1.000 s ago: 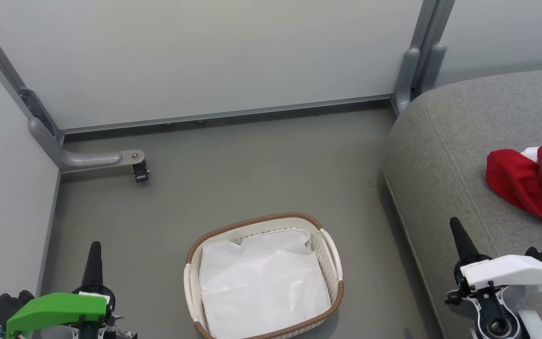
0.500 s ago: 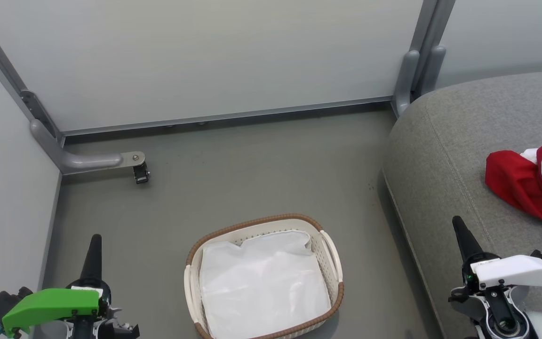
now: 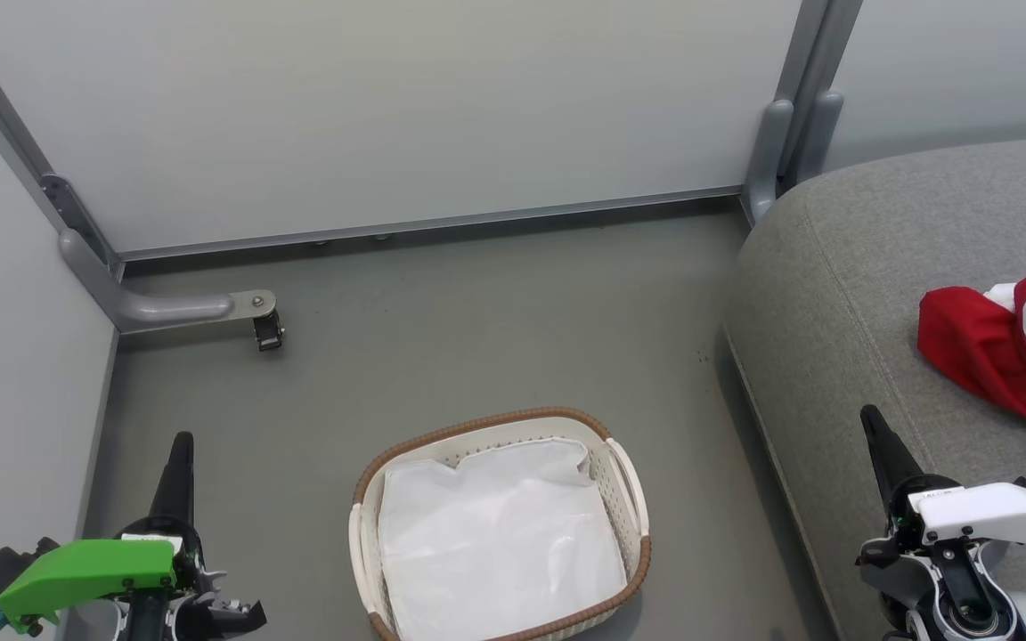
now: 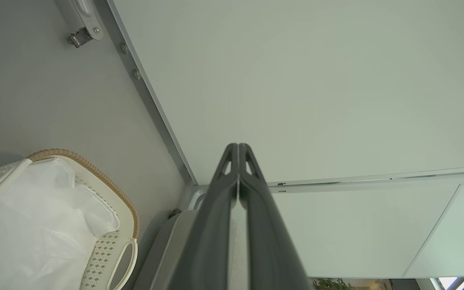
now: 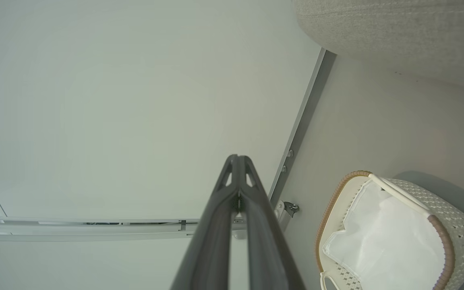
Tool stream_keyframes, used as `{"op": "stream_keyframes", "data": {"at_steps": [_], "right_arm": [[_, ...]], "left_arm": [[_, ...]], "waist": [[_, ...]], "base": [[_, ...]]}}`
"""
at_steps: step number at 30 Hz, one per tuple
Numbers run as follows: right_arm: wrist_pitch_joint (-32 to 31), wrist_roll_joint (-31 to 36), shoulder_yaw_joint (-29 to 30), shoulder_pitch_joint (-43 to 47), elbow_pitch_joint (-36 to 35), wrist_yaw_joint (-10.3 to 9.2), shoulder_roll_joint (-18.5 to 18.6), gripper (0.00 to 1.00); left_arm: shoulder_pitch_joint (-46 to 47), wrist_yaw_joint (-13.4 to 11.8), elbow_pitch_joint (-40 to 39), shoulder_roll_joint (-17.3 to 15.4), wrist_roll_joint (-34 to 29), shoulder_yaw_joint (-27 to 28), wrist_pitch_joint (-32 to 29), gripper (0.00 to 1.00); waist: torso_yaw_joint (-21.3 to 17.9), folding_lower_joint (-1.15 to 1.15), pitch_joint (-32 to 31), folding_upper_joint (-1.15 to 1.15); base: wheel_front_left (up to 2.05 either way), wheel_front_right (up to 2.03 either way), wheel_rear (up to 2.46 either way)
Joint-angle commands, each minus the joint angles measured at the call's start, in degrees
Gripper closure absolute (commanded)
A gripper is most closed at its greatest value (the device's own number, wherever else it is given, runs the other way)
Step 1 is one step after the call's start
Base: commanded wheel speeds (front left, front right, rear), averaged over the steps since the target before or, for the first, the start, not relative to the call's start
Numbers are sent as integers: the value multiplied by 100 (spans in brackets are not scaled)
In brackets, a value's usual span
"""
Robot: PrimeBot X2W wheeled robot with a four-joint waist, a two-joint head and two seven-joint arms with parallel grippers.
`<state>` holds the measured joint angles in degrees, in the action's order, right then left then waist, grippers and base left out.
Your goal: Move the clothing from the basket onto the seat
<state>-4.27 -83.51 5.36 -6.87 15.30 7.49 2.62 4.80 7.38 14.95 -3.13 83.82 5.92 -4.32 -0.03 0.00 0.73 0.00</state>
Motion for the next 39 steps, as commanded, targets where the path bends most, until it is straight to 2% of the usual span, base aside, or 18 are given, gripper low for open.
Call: {"op": "stream_keyframes", "data": {"at_steps": [1,21,39], "right_arm": [[-49,-134,34,52,-48,1,36,100],[-239,-911,134,98,-148,0,43,100],[-245,-901,131,99,-143,0,42,100]], "left_arm": [[134,17,-39,2,144,33,-36,100],[189,19,-103,29,881,75,-242,100],[172,19,-99,27,869,73,-244,100]], "waist": [[0,0,-4,0],[3,0,-55,0],[3,0,-56,0]], "base": [[0,0,0],[0,0,0],[0,0,0]]}}
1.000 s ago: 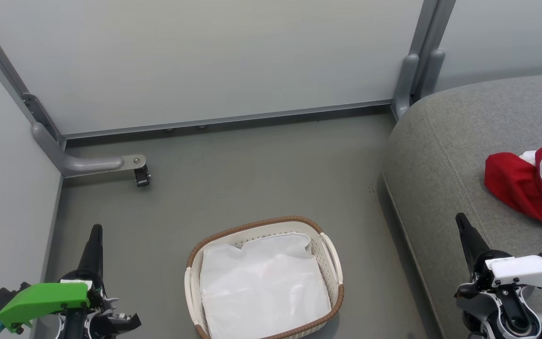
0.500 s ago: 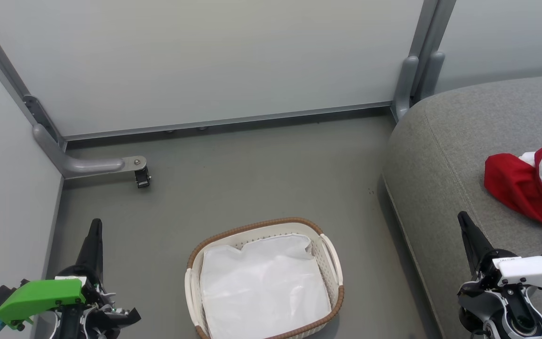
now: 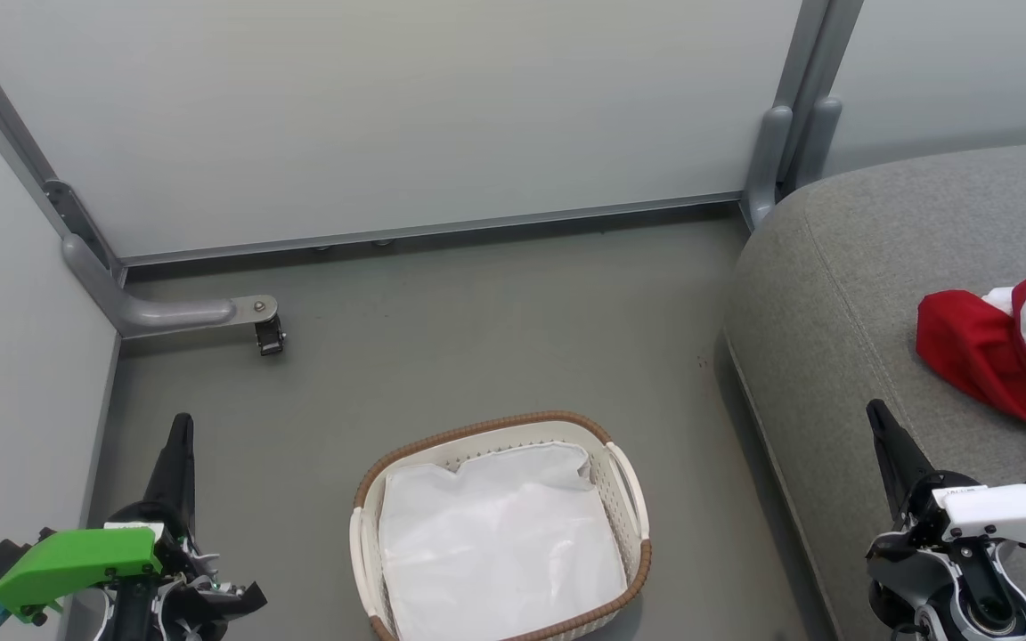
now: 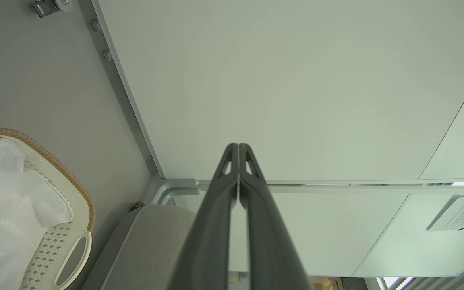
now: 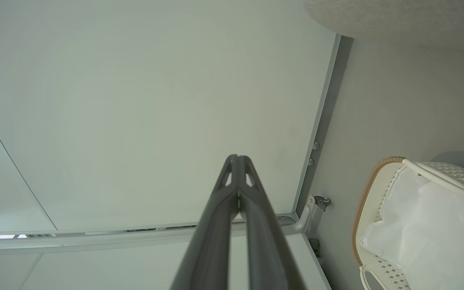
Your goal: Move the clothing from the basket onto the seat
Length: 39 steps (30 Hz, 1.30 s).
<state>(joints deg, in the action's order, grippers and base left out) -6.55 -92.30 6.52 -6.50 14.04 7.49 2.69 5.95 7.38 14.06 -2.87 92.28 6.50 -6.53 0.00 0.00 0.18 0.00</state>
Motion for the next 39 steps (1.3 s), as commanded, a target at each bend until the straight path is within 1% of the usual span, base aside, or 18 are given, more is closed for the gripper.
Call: {"op": "stream_keyframes", "data": {"at_steps": [1,39], "right_arm": [[-16,-22,15,61,-16,0,36,100],[-16,-22,14,62,-16,0,36,100]], "left_arm": [[57,19,-10,2,23,14,-23,100],[56,19,-10,2,24,13,-21,100]], "waist": [[0,0,0,0],[0,0,0,0]], "base": [[0,0,0],[0,0,0]]}}
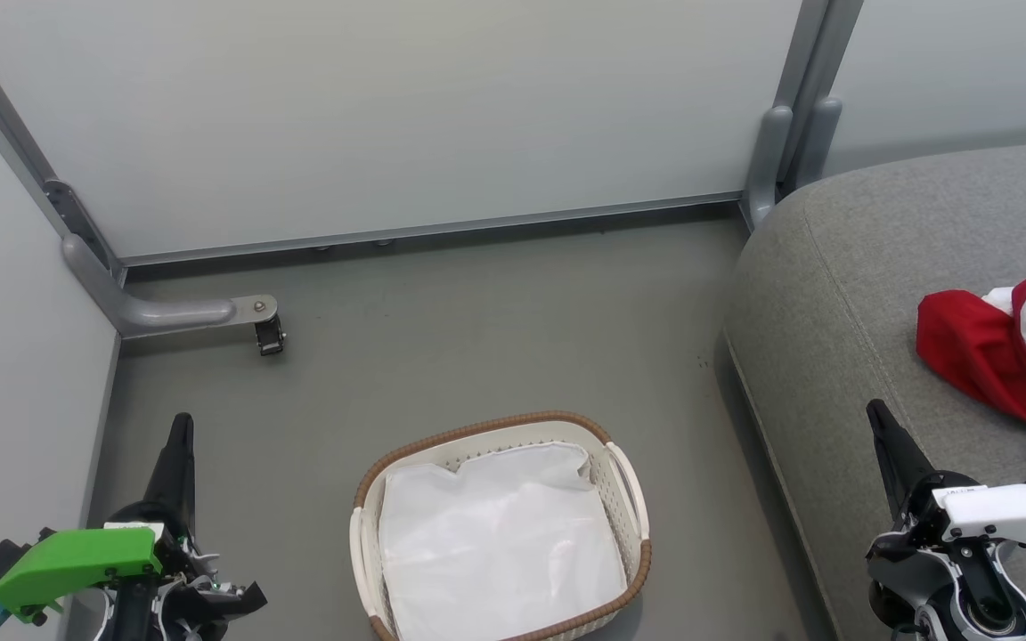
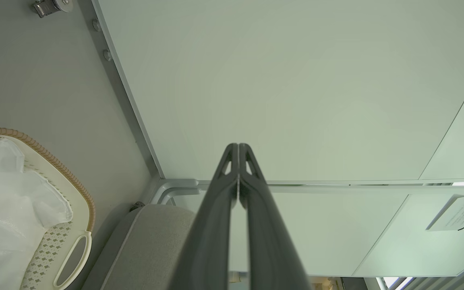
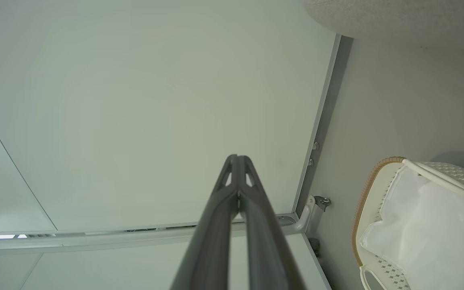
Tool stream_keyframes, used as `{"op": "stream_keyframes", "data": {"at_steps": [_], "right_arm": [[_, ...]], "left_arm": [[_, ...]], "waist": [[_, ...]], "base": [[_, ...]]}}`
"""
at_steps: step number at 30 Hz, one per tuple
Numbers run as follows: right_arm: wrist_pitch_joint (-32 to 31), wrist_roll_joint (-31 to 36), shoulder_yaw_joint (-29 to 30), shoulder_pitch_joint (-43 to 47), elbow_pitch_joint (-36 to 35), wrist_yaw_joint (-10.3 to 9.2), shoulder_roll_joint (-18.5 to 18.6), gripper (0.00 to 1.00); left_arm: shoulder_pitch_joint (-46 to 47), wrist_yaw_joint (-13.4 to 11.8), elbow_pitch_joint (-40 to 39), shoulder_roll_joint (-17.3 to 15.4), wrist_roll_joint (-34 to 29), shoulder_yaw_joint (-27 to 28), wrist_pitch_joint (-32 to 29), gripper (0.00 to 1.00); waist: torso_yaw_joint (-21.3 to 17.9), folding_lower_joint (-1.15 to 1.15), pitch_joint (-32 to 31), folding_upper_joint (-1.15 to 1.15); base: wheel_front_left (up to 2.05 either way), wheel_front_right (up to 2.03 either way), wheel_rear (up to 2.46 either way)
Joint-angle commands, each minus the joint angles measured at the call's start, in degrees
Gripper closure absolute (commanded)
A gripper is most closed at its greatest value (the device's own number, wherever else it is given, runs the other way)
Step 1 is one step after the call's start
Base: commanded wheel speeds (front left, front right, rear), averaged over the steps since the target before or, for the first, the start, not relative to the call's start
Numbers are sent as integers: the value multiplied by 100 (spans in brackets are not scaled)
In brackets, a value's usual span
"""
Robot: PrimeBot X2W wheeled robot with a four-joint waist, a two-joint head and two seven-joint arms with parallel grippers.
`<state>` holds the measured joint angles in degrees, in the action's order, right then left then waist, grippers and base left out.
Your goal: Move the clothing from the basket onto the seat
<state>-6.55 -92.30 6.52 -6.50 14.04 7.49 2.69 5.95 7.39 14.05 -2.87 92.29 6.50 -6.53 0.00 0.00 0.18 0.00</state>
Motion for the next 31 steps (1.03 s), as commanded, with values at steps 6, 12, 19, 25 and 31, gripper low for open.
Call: {"op": "stream_keyframes", "data": {"at_steps": [6,12,19,25,31], "right_arm": [[-16,-22,14,62,-16,0,36,100],[-16,-23,14,62,-16,0,36,100],[-15,-23,14,62,-16,0,36,100],[-15,-23,13,62,-16,0,36,100],[-15,-23,13,62,-16,0,36,100]], "left_arm": [[56,18,-9,2,23,12,-21,100],[56,18,-9,2,22,12,-21,100],[56,19,-9,1,22,12,-21,100],[56,18,-10,1,22,12,-21,100],[56,19,-10,1,22,12,-21,100]], "waist": [[0,0,0,0],[0,0,0,0],[0,0,0,0],[0,0,0,0],[0,0,0,0]], "base": [[0,0,0],[0,0,0],[0,0,0],[0,0,0],[0,0,0]]}}
